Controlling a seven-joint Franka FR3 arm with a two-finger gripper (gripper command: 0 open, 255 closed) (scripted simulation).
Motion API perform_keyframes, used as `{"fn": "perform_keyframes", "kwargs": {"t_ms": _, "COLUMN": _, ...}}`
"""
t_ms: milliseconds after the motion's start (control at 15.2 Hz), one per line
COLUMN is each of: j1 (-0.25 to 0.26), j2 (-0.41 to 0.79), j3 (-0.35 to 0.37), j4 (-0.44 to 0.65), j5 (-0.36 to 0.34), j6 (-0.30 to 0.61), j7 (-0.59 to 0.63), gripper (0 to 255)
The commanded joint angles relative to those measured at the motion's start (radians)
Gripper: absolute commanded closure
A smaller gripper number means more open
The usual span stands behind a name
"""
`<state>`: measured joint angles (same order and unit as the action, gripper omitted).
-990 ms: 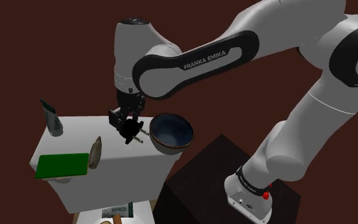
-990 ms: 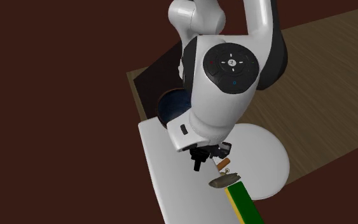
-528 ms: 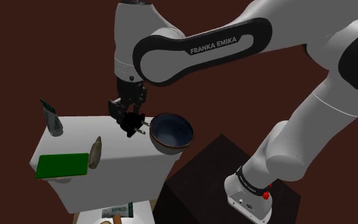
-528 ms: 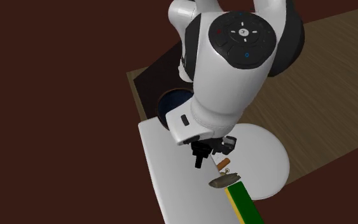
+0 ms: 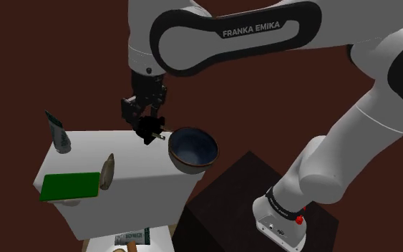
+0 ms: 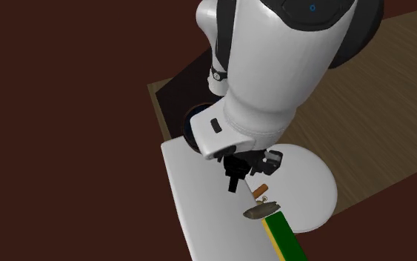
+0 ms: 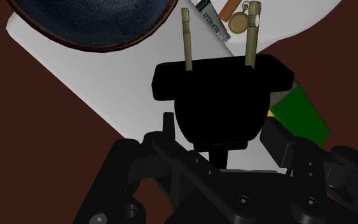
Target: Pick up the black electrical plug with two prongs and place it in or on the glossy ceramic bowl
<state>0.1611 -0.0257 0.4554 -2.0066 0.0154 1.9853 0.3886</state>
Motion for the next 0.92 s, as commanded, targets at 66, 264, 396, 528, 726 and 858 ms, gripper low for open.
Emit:
{"fn": "perform_keyframes", "kwargs": {"t_ms": 66, "j1": -0.008, "j2": -0.047, "j3": -0.010, "j4": -0.030, "j5": 0.022, "j6": -0.013, "j7": -0.027, "gripper": 255}}
{"fn": "perform_keyframes", "kwargs": {"t_ms": 264, "j1": -0.021, "j2": -0.167, "j3": -0.042, "j4": -0.145, "j5": 0.071, "j6": -0.010, "j7": -0.098, "gripper": 255}}
{"fn": "perform_keyframes", "kwargs": {"t_ms": 396, "j1": -0.025, "j2": -0.244, "j3": -0.068, "j4": -0.216, "j5": 0.097, "j6": -0.015, "j7": -0.144, "gripper": 255}}
{"fn": "perform_keyframes", "kwargs": {"t_ms": 528, "j1": -0.027, "j2": -0.320, "j3": -0.098, "j4": -0.282, "j5": 0.116, "j6": -0.024, "j7": -0.188, "gripper": 255}}
{"fn": "perform_keyframes", "kwargs": {"t_ms": 726, "j1": -0.028, "j2": -0.430, "j3": -0.145, "j4": -0.373, "j5": 0.133, "j6": -0.045, "j7": -0.251, "gripper": 255}}
{"fn": "perform_keyframes", "kwargs": {"t_ms": 858, "j1": -0.028, "j2": -0.484, "j3": -0.170, "j4": -0.428, "j5": 0.136, "j6": -0.045, "j7": -0.281, "gripper": 255}}
